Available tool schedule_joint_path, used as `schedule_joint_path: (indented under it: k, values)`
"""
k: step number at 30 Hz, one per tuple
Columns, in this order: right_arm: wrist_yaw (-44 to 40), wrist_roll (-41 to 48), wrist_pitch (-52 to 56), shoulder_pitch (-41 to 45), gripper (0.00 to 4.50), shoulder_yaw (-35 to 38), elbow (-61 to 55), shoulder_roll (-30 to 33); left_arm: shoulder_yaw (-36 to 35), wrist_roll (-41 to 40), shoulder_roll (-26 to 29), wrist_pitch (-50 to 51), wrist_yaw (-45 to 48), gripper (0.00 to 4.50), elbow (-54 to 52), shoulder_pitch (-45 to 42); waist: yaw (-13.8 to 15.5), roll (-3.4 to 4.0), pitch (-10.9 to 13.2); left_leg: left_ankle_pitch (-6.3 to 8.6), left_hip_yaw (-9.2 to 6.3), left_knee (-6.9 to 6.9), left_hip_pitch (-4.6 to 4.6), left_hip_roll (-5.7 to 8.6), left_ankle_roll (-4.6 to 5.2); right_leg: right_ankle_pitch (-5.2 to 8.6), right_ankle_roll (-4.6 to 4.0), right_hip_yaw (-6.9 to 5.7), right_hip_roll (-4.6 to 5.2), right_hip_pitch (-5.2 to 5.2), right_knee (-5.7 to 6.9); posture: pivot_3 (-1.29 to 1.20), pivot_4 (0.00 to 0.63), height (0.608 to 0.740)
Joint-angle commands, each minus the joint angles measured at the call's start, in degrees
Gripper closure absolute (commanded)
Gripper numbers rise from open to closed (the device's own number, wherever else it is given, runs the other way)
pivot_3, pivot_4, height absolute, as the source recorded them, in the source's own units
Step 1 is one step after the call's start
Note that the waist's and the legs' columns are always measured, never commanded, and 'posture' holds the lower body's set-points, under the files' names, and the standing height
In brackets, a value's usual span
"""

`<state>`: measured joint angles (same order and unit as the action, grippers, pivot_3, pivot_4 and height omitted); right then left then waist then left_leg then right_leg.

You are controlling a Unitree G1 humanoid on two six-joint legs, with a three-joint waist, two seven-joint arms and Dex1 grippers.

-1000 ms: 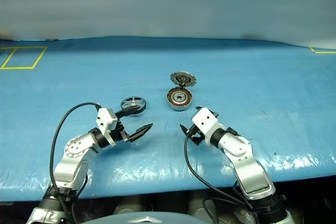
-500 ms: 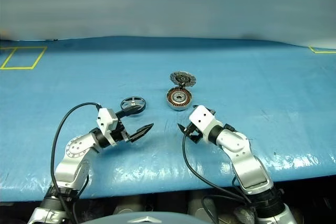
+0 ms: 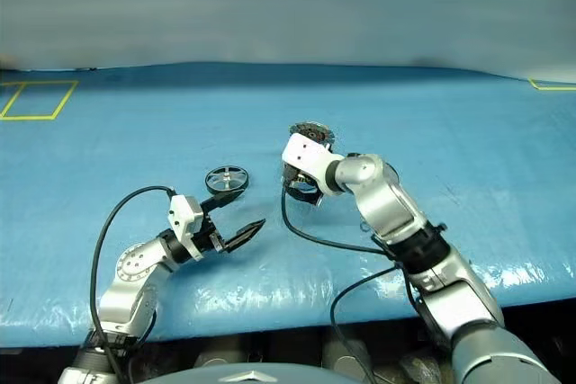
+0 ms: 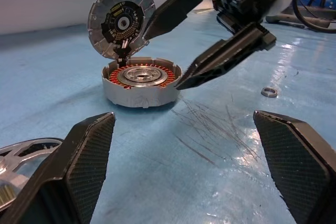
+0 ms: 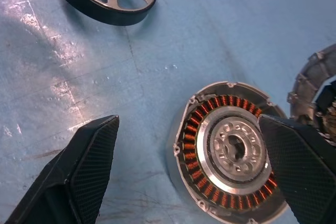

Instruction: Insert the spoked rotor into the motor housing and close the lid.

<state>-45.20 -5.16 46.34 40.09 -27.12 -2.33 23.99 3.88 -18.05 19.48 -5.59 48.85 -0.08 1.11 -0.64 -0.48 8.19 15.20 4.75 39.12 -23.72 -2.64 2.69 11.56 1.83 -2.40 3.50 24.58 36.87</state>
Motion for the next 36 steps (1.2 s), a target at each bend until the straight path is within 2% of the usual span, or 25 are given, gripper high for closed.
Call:
schedule_joint_path:
  k: [1,5,20,23,27,29,36]
  values:
    - [-0.6,-1.3,-0.7,2.6,0.02,-2.0,5.9,-0.6,0.1,0.6,0.1,-1.6,-0.7,0.0,-2.7,1.1,0.2,0.01,0.0,0.0,-0.04,0.0,-0.06,0.0,0.0,0.0,0.01,-0.02,0.01,0.01,-0.01,0.0,0.15,0.74]
    - [0.2,-3.0,-1.9,4.9,0.02,-3.1,11.0,-1.5,-0.4,0.7,-0.3,-2.9,-1.5,0.0,-2.5,3.1,-0.1,0.04,0.0,0.04,0.09,0.04,-0.06,0.01,0.06,-0.02,0.06,0.04,0.06,0.02,-0.05,0.0,0.15,0.74]
    - [0.5,-6.0,1.2,4.3,0.02,-5.6,9.6,-1.5,0.8,2.3,-1.0,-5.9,-2.6,0.0,-0.2,3.9,-0.1,0.07,0.0,0.02,0.07,0.02,-0.06,-0.04,0.03,0.0,0.03,0.01,0.06,0.06,-0.01,0.0,0.15,0.74]
    - [-0.4,-6.9,0.8,3.4,0.63,-7.5,8.8,-1.2,1.1,2.8,-1.3,-6.1,-2.9,0.0,0.1,3.5,-0.1,0.07,0.0,0.02,0.07,0.03,-0.05,-0.03,0.04,0.0,0.03,0.01,0.06,0.04,-0.01,0.0,0.15,0.74]
    - [-1.4,-8.3,0.8,2.2,1.95,-9.6,7.6,-0.5,1.4,3.2,-1.4,-6.3,-2.8,0.0,0.7,3.2,-0.1,0.07,0.0,0.02,0.06,0.02,-0.04,-0.03,0.03,0.0,0.03,0.0,0.06,0.03,-0.01,0.0,0.15,0.74]
    - [-1.3,-9.0,1.3,1.5,2.44,-9.8,6.7,-0.2,1.5,3.1,-1.5,-6.2,-2.5,0.0,1.1,3.1,-0.1,0.06,0.0,0.03,0.06,0.01,-0.01,-0.03,0.03,0.01,0.02,0.0,0.06,0.02,-0.01,0.0,0.15,0.74]
    - [-4.5,-6.9,6.6,-2.4,2.44,-8.3,-3.6,2.4,2.0,3.3,-1.6,-6.6,-1.6,0.0,2.6,2.5,0.0,0.04,0.0,0.03,0.05,0.02,-0.01,-0.05,0.04,0.01,0.02,-0.01,0.1,0.0,-0.03,0.0,0.15,0.74]
